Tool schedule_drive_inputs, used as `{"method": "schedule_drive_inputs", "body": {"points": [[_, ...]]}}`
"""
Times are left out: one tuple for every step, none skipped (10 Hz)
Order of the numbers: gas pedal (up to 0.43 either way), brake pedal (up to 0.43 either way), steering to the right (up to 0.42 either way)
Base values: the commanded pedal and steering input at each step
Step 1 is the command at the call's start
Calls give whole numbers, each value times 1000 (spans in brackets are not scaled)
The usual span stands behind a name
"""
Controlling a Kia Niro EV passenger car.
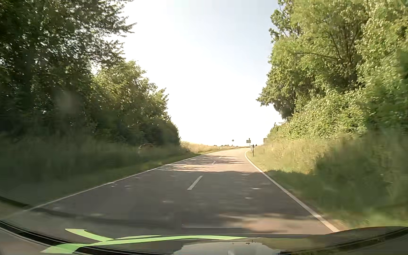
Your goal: Follow the waypoints while adhering to traffic rules and regulations
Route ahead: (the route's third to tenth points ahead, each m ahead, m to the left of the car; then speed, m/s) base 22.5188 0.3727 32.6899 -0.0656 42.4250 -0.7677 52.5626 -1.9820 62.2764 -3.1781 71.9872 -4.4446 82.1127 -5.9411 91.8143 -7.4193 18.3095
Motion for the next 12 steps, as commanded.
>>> {"method": "schedule_drive_inputs", "body": {"points": [[319,0,12],[319,0,12],[319,0,12],[319,0,12],[319,0,12],[319,0,12],[319,0,12],[319,0,12],[319,0,12],[319,0,11],[319,0,11],[311,0,11]]}}
